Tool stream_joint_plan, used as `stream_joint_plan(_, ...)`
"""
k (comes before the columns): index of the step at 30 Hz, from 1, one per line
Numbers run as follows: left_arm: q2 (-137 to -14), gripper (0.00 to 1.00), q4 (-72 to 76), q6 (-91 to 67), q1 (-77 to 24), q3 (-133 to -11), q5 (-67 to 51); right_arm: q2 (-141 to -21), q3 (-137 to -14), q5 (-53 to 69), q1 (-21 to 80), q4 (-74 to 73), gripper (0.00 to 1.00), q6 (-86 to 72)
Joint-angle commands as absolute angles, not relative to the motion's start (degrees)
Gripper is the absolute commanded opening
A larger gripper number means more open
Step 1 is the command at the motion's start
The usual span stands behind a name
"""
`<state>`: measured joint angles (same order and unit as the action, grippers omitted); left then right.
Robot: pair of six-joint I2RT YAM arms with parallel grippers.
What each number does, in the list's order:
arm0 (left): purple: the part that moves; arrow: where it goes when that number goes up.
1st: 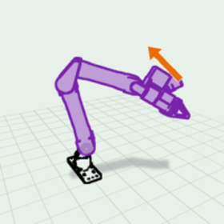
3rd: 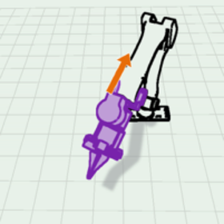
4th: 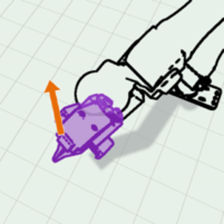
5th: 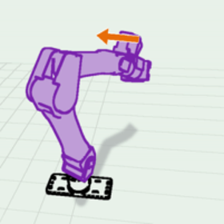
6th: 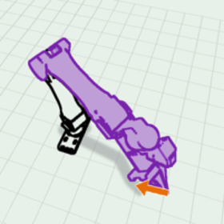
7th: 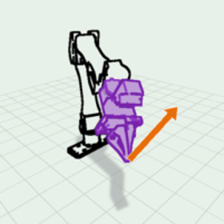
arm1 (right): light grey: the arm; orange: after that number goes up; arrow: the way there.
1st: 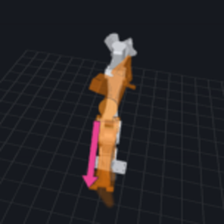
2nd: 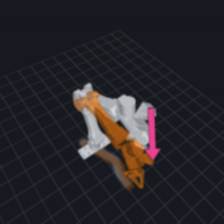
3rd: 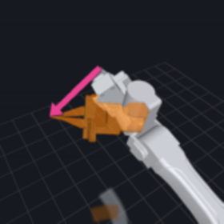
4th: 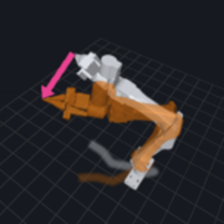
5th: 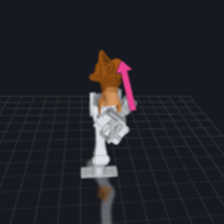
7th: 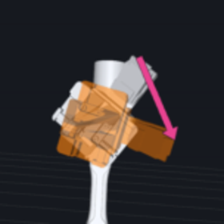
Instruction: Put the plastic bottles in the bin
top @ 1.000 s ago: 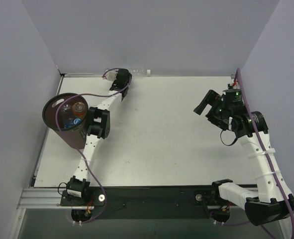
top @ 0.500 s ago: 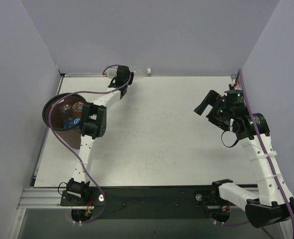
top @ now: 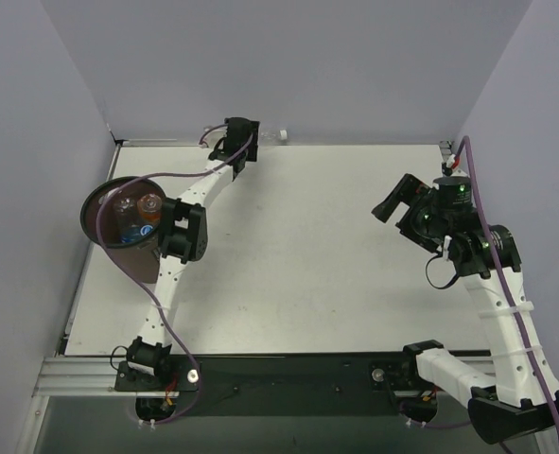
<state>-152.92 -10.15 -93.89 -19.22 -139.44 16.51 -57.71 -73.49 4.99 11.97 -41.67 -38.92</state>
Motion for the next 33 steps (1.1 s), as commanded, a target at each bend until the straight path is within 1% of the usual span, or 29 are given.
stream_joint_plan(1, -155.74, 0.88, -15.20, -98.97, -18.46, -142.46, 20.56, -56.60, -73.48, 4.75, 11.60, -41.84, 0.97, -38.94)
stream_joint_plan(4, -157.84, 0.89, -17.39, -96.86, -17.84, -146.76, 21.62, -56.78, -73.39, 4.57, 11.51, -41.84, 0.97, -38.94)
stream_joint_plan(7, -158.12, 0.89, -19.07, -96.50, -17.49, -147.14, 23.11, -56.86, -73.39, 4.22, 11.43, -41.84, 0.97, -38.50)
stream_joint_plan(9, -157.94, 0.89, -17.41, -96.42, -17.23, -145.38, 24.16, -57.13, -73.91, 4.22, 11.43, -41.92, 0.97, -37.88)
stream_joint_plan(14, -159.25, 0.89, -14.78, -94.49, -16.44, -145.81, 25.57, -58.27, -74.88, 5.89, 11.25, -42.01, 0.97, -37.88)
stream_joint_plan(19, -163.64, 0.88, -13.62, -94.04, -15.56, -151.16, 26.10, -58.36, -75.06, 5.98, 11.16, -42.54, 0.98, -36.83)
stream_joint_plan(21, -164.53, 0.86, -11.96, -94.74, -15.29, -151.35, 26.19, -59.06, -75.32, 5.98, 11.07, -42.80, 0.98, -36.74)
stream_joint_plan(25, -167.51, 0.85, -8.35, -95.19, -14.77, -152.48, 26.10, -59.94, -75.85, 6.50, 10.99, -43.15, 0.98, -36.56)
stream_joint_plan(29, -169.62, 0.71, -3.18, -95.54, -14.24, -153.28, 27.07, -60.12, -76.64, 5.98, 10.81, -43.77, 0.98, -35.86)
stream_joint_plan(33, -171.91, 0.70, -0.80, -95.10, -13.10, -154.95, 27.07, -60.82, -76.99, 5.80, 10.72, -44.38, 0.98, -35.60)
